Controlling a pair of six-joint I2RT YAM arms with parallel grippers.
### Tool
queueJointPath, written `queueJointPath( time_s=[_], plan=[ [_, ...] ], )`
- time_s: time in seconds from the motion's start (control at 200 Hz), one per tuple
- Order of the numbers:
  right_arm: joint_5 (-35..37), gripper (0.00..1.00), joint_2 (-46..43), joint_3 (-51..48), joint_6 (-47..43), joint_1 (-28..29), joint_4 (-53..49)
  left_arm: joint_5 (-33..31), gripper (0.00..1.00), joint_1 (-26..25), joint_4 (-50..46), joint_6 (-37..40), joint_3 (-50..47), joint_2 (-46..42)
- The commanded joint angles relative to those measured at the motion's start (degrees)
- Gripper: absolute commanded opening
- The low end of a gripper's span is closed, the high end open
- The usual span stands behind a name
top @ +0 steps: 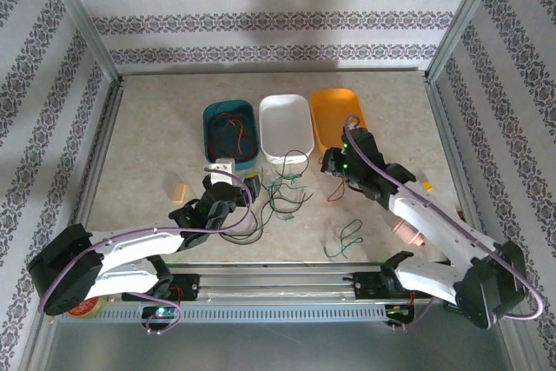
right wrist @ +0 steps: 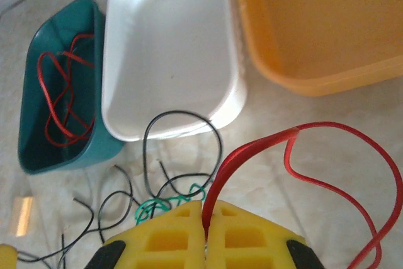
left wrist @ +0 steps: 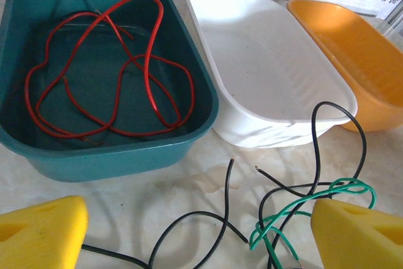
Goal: Untangle the cables
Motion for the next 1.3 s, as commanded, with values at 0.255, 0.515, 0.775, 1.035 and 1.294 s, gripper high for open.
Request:
queueJointPath(
  time_s=[0.255,0.515,0.775,1.035,1.294],
  plan=[
    [-5.4,0.06,-3.0,10.1,-6.0,2.3,5.7,-11.4,0.91,0.8,-4.3,-4.1,-0.5,-4.5],
    [-18.0,0.05,15.1,27.4,-4.7,6.3,11.9,-32.5,0.9,0.6,-37.3,-20.2,5.8,-12.0],
    [-25.5,0.05,38.3,46.1,-0.3,8.0,13.5,-33.9,0.9,0.7,-48.7,-28.2,5.0,-17.1],
    [-27.0,0.05,59.3,60.0,1.0,9.2,10.4,-32.9,0.9,0.7,-48.6,-28.3,4.1,-17.4],
    [-17.9,0.05,71.8,70.0,-2.9,11.0,3.0,-32.7,0.9,0.7,-45.8,-25.1,4.0,-17.8]
  ],
)
